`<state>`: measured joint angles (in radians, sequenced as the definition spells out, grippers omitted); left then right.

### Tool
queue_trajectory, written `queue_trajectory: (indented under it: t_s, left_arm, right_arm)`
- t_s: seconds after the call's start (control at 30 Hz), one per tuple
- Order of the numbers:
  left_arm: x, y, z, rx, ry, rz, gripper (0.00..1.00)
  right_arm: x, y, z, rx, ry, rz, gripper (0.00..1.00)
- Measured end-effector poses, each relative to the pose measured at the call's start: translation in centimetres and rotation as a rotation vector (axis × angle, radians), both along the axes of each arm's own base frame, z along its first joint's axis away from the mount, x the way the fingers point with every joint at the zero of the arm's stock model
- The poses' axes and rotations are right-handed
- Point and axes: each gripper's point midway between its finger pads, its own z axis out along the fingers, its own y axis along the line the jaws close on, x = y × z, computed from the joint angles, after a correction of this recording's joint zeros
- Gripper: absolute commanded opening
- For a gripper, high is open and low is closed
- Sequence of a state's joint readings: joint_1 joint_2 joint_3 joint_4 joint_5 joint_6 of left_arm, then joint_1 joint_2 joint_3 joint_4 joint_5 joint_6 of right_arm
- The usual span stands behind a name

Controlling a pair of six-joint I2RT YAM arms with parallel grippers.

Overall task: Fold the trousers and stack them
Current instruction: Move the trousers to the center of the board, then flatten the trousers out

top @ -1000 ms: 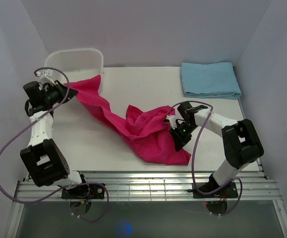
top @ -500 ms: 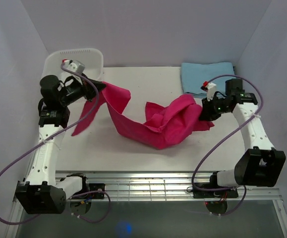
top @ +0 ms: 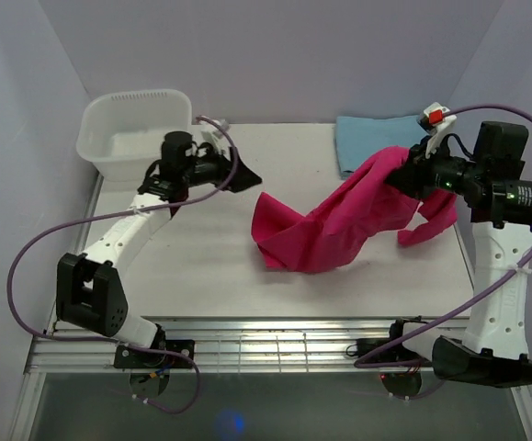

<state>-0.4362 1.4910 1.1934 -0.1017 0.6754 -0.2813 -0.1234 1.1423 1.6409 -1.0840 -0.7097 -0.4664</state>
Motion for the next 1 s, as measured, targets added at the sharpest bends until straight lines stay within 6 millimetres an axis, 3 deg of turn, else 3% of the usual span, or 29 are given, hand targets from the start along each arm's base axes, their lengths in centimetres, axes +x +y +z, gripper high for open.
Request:
queue_trajectory:
  t_s: [0.07, 0.13, 0.17, 0.27, 0.3, 0.33, 0.37, 0.4, 0.43, 0.47, 0.57, 0.63, 0.7, 0.73, 0.83, 0.93, 1.0]
  left_arm:
    - [2.9, 4.5, 1.5, -0.043, 0.012, 0.131, 0.78]
    - [5.6, 11.0, 3.6, -0.068, -0.023, 0.299, 0.79]
    - [6.5, 14.6, 4.7, -0.073, -0.045, 0.388, 0.78]
    - [5.7, 22.2, 7.7, -0.055, -0.134, 0.565, 0.78]
    - [4.9, 23.4, 8.4, -0.046, -0.158, 0.592, 0.78]
    - [3.5, 23.9, 9.4, -0.031, -0.204, 0.599, 0.78]
    - [2.5, 24.2, 9.7, -0.022, -0.223, 0.602, 0.78]
    - [1.5, 23.9, 10.0, -0.014, -0.241, 0.589, 0.78]
    - [0.0, 23.4, 10.2, 0.000, -0.265, 0.558, 0.78]
    - [-1.0, 22.9, 10.3, 0.009, -0.279, 0.527, 0.78]
    - [-3.1, 21.3, 9.9, 0.047, -0.313, 0.417, 0.77]
    - [-3.5, 20.5, 8.7, 0.092, -0.310, 0.361, 0.75]
    - [-3.7, 18.3, 7.2, 0.150, -0.291, 0.265, 0.72]
    - [-3.8, 16.2, 6.2, 0.183, -0.279, 0.187, 0.71]
    - [-4.9, 9.6, 3.2, 0.285, -0.250, -0.019, 0.71]
    - [-7.0, 3.3, -0.1, 0.378, -0.225, -0.221, 0.71]
    - [-7.8, 0.2, -2.5, 0.449, -0.214, -0.312, 0.71]
  right_arm:
    - [0.7, 2.0, 0.9, 0.088, 0.020, 0.046, 0.08]
    - [1.4, 5.2, 0.8, 0.171, 0.066, 0.121, 0.08]
    - [1.6, 7.3, -0.2, 0.216, 0.119, 0.170, 0.08]
    - [1.8, 12.4, -5.0, 0.296, 0.337, 0.248, 0.08]
    - [1.8, 14.0, -6.8, 0.310, 0.422, 0.257, 0.08]
    - [1.6, 15.7, -8.6, 0.315, 0.504, 0.266, 0.14]
    - [1.3, 17.6, -10.3, 0.316, 0.590, 0.271, 0.28]
    - [0.9, 19.5, -11.7, 0.321, 0.674, 0.268, 0.63]
    - [0.7, 20.9, -12.5, 0.329, 0.728, 0.267, 0.86]
    - [0.4, 22.7, -13.1, 0.346, 0.782, 0.277, 0.95]
    - [0.5, 26.3, -13.0, 0.404, 0.866, 0.318, 0.94]
    - [2.6, 26.7, -11.9, 0.435, 0.836, 0.320, 0.95]
    - [5.8, 25.6, -10.2, 0.458, 0.737, 0.307, 0.98]
    - [7.0, 24.7, -9.2, 0.443, 0.649, 0.318, 0.99]
    - [12.0, 18.0, -8.7, 0.408, 0.490, 0.188, 1.00]
    - [13.1, 12.1, -11.6, 0.301, 0.441, 0.077, 1.00]
    - [11.3, 10.0, -15.3, 0.220, 0.485, 0.053, 1.00]
